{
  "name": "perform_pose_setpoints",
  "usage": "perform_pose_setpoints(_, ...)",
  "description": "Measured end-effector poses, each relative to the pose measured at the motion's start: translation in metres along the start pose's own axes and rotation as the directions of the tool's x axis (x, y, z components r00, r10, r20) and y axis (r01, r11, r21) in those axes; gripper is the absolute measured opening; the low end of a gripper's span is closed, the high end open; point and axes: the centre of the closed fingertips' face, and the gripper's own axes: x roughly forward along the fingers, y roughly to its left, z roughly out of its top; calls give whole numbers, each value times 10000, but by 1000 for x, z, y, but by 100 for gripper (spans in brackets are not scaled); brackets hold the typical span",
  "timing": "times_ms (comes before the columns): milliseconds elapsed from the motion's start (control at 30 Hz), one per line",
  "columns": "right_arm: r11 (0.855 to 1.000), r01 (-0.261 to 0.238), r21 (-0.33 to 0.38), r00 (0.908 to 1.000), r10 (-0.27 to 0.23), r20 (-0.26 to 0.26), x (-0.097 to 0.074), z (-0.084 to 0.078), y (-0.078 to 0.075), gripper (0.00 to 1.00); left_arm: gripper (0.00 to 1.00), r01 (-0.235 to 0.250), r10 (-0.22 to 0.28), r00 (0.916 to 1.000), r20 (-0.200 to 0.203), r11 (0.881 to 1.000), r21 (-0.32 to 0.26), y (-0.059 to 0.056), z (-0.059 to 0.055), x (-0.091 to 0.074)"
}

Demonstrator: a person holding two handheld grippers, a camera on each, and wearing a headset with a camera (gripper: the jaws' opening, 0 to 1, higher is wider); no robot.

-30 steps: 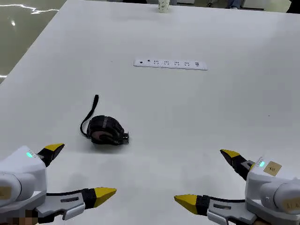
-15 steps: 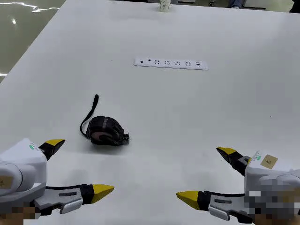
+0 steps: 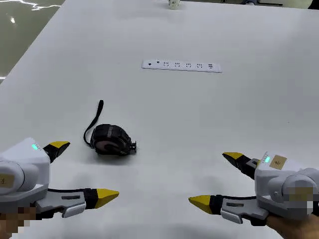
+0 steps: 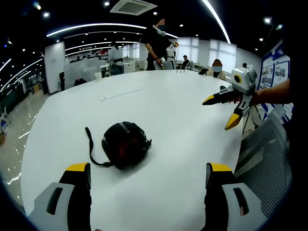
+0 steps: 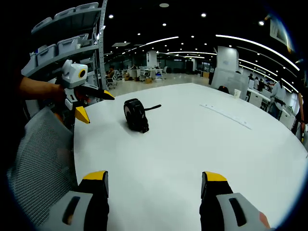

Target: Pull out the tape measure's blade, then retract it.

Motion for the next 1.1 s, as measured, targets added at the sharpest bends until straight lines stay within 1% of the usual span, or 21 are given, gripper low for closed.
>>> perform_pose_setpoints(233, 9993, -273, -249, 9995, 269, -135, 9, 4, -4, 72, 94, 187, -183, 9997, -154, 9996, 224, 6, 2, 7)
perform_pose_setpoints(367, 9977, -461, -498, 9986, 448, -275, 16, 5, -6, 69, 91, 283, -277, 9995, -182, 9990, 341, 11, 4, 10)
perform_pose_setpoints(567, 9930, -759, -902, 9964, 720, -457, 27, 10, -8, 65, 85, 557, -539, 9979, -347, 9969, 558, 17, 6, 15)
perform_pose_setpoints(700, 9866, -1046, -1256, 9927, 960, -729, 34, 11, -8, 58, 79, 754, -714, 9961, -514, 9939, 806, 21, 6, 18)
perform_pose_setpoints(767, 9835, -1167, -1385, 9910, 1062, -813, 39, 11, -7, 55, 78, 817, -767, 9953, -591, 9928, 878, 23, 6, 19)
perform_pose_setpoints(1067, 9702, -1740, -1689, 9816, 1571, -1087, 56, 16, -7, 48, 72, 1126, -1017, 9909, -882, 9854, 1280, 31, 9, 26)
perform_pose_setpoints(1100, 9656, -1833, -1843, 9797, 1640, -1154, 58, 17, -7, 47, 71, 1161, -1043, 9903, -920, 9842, 1338, 32, 9, 27)
